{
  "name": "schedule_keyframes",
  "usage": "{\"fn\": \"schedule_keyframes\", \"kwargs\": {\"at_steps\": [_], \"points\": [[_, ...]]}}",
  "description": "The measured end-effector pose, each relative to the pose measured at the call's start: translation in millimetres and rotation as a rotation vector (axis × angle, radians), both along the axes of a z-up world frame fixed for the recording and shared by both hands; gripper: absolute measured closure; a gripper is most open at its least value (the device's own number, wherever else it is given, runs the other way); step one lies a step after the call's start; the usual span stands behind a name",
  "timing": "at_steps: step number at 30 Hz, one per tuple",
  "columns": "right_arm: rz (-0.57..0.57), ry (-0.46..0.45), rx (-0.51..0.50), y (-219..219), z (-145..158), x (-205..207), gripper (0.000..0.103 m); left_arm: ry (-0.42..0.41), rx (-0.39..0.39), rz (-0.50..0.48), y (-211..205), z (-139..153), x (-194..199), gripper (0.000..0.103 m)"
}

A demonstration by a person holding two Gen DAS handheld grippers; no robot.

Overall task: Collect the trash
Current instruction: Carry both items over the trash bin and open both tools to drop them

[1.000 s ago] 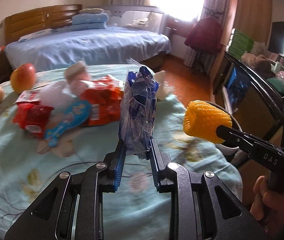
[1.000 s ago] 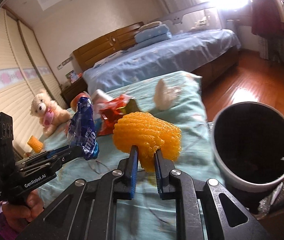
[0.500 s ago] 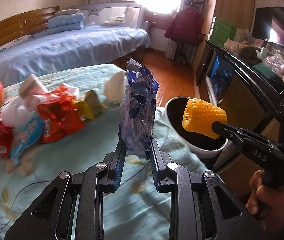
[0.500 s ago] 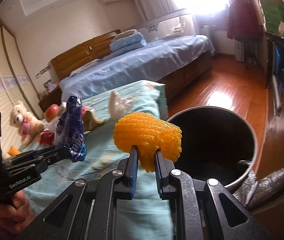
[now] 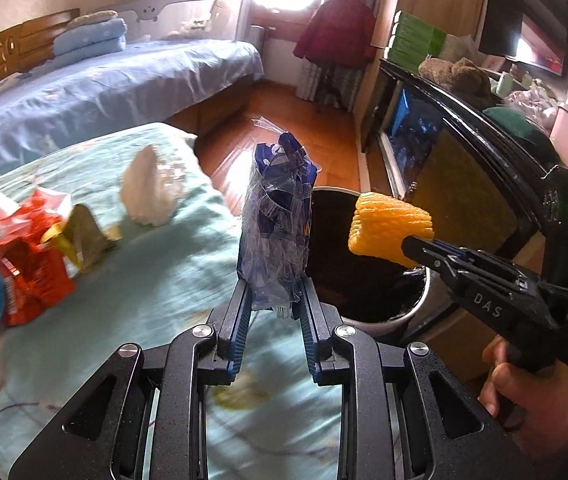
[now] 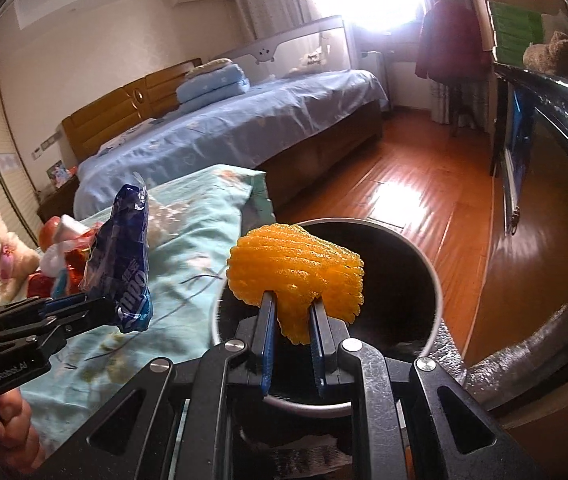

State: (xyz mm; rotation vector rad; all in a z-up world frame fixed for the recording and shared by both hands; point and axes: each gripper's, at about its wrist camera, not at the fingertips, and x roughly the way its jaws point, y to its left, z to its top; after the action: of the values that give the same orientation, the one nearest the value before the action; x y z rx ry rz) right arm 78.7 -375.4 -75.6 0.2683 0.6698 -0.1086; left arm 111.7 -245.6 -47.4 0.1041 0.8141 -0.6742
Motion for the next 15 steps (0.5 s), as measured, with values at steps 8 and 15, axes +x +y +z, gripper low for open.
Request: {"fn": "schedule_keyframes", "kwargs": {"at_steps": [8,15], "points": [[-0.027,0.021,-0.01,-18.3,-3.4,6.4,0.087,0.037,0.014,-0.05,-32.9,-8.2,10.8,0.08],[-0.029,0.043,-0.024,-23.3,-7.2,14.3,0.087,0.067,0.022,-0.081,-47.5,-16.2,18.0,0.08]]}}
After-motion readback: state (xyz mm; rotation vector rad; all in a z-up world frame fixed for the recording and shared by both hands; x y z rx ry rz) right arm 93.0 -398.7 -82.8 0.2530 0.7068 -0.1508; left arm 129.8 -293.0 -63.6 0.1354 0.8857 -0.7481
